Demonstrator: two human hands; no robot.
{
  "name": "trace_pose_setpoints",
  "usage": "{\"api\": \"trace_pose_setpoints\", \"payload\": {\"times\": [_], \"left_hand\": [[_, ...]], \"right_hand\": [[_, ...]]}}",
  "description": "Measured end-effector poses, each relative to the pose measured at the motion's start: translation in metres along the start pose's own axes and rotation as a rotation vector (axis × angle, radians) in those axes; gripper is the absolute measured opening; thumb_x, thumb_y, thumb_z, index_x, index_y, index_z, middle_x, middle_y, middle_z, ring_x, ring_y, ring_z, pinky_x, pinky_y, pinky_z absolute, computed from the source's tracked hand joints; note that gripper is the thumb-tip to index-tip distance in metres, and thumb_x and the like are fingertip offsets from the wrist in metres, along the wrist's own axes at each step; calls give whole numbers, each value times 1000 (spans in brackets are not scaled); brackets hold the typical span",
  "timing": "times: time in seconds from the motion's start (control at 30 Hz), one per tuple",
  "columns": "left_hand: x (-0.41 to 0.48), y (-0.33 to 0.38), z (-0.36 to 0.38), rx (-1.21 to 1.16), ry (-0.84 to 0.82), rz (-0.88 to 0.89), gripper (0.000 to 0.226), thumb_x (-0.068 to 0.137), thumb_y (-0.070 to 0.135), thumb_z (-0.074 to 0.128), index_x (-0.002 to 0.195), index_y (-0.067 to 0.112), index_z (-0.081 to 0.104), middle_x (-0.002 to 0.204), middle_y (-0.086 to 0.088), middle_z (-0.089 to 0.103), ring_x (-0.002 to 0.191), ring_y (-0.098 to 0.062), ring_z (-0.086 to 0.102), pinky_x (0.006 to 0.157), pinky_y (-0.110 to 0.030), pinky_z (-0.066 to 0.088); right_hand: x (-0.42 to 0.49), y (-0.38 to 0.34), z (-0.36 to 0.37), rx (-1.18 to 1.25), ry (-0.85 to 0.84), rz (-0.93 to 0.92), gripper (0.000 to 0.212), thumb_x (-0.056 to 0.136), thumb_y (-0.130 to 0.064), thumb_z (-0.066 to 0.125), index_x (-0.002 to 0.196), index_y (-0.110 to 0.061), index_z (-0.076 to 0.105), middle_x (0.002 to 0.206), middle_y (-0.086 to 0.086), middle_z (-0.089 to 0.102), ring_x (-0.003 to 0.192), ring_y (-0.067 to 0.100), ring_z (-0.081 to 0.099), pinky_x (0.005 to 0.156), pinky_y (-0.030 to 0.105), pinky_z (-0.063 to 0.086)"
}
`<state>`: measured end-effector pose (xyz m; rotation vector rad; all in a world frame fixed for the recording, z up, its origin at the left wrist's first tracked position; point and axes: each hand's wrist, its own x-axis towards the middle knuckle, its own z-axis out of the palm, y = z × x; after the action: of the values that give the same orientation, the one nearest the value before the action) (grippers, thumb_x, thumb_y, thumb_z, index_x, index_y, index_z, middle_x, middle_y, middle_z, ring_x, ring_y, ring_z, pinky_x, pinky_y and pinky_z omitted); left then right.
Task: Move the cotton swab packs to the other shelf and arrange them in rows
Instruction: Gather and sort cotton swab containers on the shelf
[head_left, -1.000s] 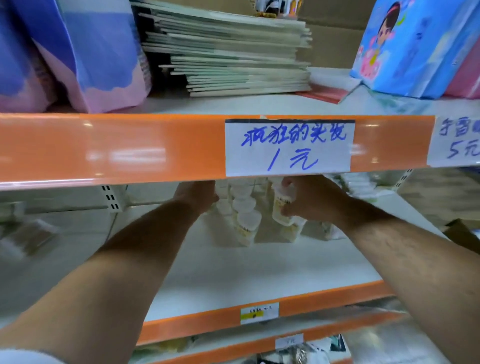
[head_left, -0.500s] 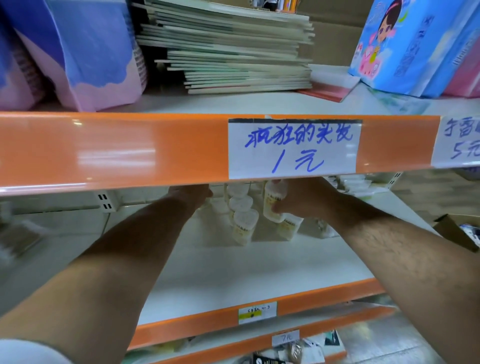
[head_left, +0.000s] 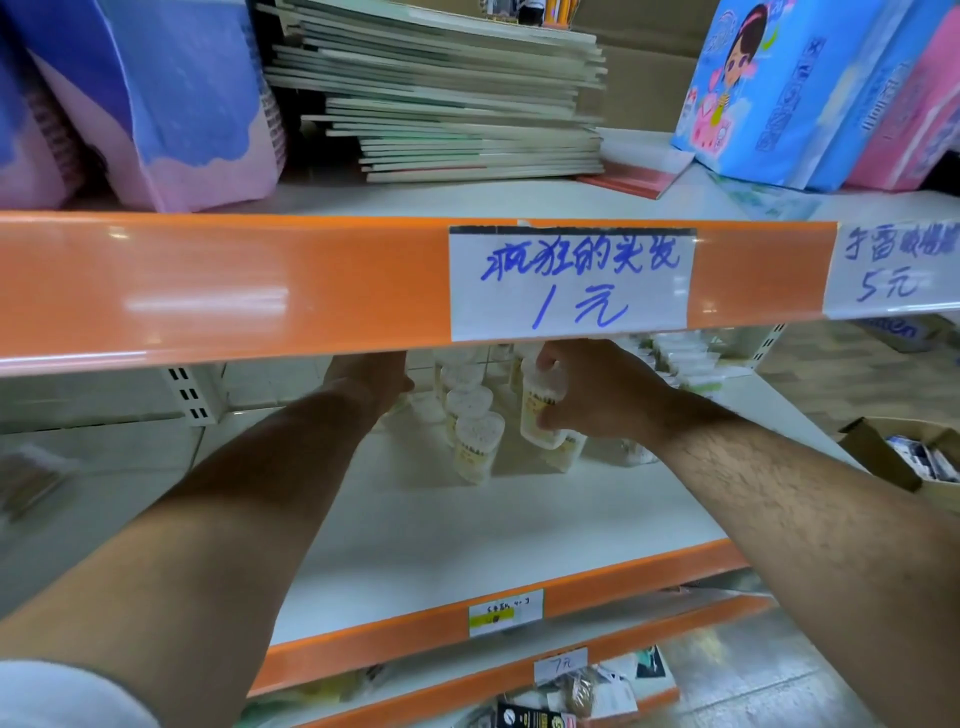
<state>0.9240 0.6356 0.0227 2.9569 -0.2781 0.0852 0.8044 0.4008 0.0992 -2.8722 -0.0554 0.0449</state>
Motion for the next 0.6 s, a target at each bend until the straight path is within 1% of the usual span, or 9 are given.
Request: {"api": "trace_pose_setpoints", "payload": {"times": [0.1,0.2,0.23,0.3,0.37,0.4,0.47,0.53,0.6], "left_hand": [[-7,-1,2,16,107,50,38,88,41,68,114,14,61,105,-8,67,95,-28,64,76,-33,45],[-17,-4,-2,98,202,117,36,91,45,62,109,14,64,104,-6,69,94,-26,66,74,-32,45],[-22,-5,-6,134,219,111,36,93,46,58,109,14,64,104,-5,69,93,-25,66,72,-31,43],[-30,-11,-12,161,243,106,38,96,44,50,111,13,65,106,-6,68,93,-25,66,72,-32,44],[-38,-17,-19,151,227,82,40,95,43,46,113,13,65,111,-5,67,97,-26,65,76,-33,47],[-43,-20,-22,137,203,63,41,95,43,45,117,13,64,116,-5,66,101,-25,64,79,-33,48],[-52,-27,-28,102,135,36,50,95,45,43,132,14,56,135,-3,59,117,-24,58,89,-36,48],[-63,-34,-35,82,38,5,59,97,46,41,146,15,42,152,-3,43,135,-25,44,104,-41,42],[-72,-45,-39,111,-10,-9,65,98,47,37,153,14,29,160,-6,28,146,-25,29,115,-42,30]], "right_hand": [[-4,-3,-1,-16,-3,-12,56,67,-32,83,114,-27,52,105,-6,57,85,13,59,70,30,54],[-5,-12,-1,-15,-13,-37,57,68,-31,83,117,-25,53,103,-8,54,86,13,55,63,25,46],[-5,-17,-1,-9,-14,-52,57,68,-31,83,117,-25,54,104,-8,55,87,13,55,64,25,46],[-2,-29,0,12,-3,-91,58,68,-34,84,117,-24,55,110,-6,58,92,13,56,72,27,49],[2,-45,3,39,12,-135,61,67,-36,85,119,-25,55,113,-5,59,96,15,57,78,29,51],[4,-54,6,52,19,-160,61,67,-37,85,119,-25,55,113,-5,59,96,15,57,77,29,51],[12,-72,13,50,27,-206,62,67,-39,85,119,-27,55,112,-7,58,94,15,55,69,26,47],[22,-87,23,-16,32,-241,63,68,-43,82,123,-29,54,117,-4,58,95,16,55,69,27,44],[31,-101,34,-84,28,-241,65,72,-45,80,128,-28,52,120,0,52,100,21,57,72,30,45]]}}
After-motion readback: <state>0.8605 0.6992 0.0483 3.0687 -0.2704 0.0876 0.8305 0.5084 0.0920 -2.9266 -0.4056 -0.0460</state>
